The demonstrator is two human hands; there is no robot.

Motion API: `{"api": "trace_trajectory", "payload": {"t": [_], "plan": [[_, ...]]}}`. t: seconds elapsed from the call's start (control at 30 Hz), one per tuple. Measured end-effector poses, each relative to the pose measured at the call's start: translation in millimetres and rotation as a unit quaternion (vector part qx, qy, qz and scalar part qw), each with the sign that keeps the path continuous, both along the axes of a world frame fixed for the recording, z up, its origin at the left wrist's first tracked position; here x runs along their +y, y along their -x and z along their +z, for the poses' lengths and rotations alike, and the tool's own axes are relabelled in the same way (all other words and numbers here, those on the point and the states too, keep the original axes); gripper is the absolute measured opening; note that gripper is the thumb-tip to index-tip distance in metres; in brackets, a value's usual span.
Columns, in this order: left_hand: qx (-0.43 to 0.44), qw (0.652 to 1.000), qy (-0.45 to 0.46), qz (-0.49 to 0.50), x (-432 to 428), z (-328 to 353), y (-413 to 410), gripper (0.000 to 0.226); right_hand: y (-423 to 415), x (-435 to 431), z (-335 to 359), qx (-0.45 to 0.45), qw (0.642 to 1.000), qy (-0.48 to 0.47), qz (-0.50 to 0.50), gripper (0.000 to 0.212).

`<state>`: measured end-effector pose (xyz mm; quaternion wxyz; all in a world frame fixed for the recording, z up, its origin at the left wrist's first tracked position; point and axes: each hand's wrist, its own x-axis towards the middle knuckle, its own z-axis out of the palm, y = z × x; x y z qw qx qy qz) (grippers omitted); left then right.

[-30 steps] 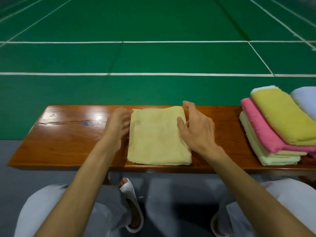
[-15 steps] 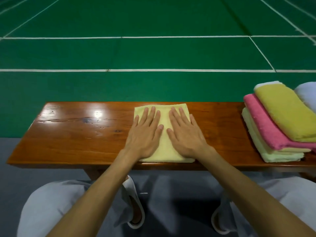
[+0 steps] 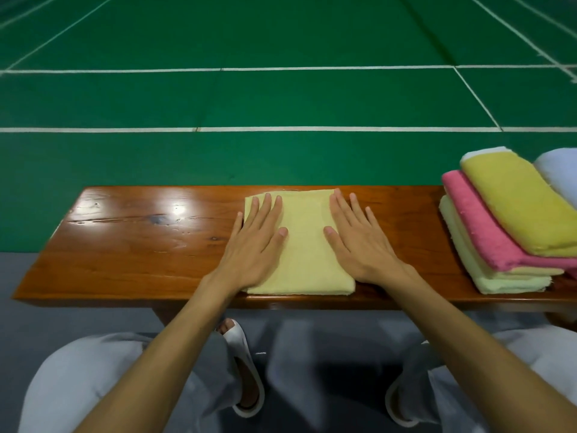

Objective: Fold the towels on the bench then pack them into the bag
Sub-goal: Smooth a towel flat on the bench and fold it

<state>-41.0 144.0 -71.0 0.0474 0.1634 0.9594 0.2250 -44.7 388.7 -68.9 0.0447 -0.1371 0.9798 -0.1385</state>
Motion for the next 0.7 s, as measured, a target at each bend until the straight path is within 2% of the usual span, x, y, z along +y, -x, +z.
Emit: {"api": "trace_trajectory", "payload": {"t": [0.07,0.17,0.27,0.33,0.4,0.5,0.57,0.63,0.7], "plan": [[0.015,0.999,-0.018,-0.040,1,7,-12,0.067,-8,4,10,0.027,0.999,0.029,0.032,0.075],[0.054,0.992,0.035,-0.111,0,13,-36,0.070,-28,8,22,0.041,0.991,0.021,0.124,0.091],[0.073,0.981,0.112,-0.144,-9,7,-51,0.098,-47,11,9,0.023,0.979,-0.040,0.197,0.114],[0.083,0.974,0.138,-0.158,-17,3,-57,0.115,-55,17,-1,0.045,0.974,-0.059,0.213,0.116],[0.082,0.977,0.122,-0.157,-26,2,-60,0.117,-59,25,-4,0.065,0.974,-0.041,0.212,0.106],[0.074,0.982,0.089,-0.149,-35,6,-63,0.102,-67,32,-3,0.091,0.971,0.000,0.221,0.085],[0.087,0.981,0.074,-0.156,-35,13,-65,0.084,-71,34,0,0.110,0.969,0.022,0.221,0.070],[0.126,0.978,0.059,-0.156,-32,25,-64,0.057,-70,37,8,0.111,0.969,0.066,0.209,0.056],[0.135,0.979,0.049,-0.146,-31,39,-60,0.026,-65,43,16,0.076,0.971,0.115,0.195,0.045]]}}
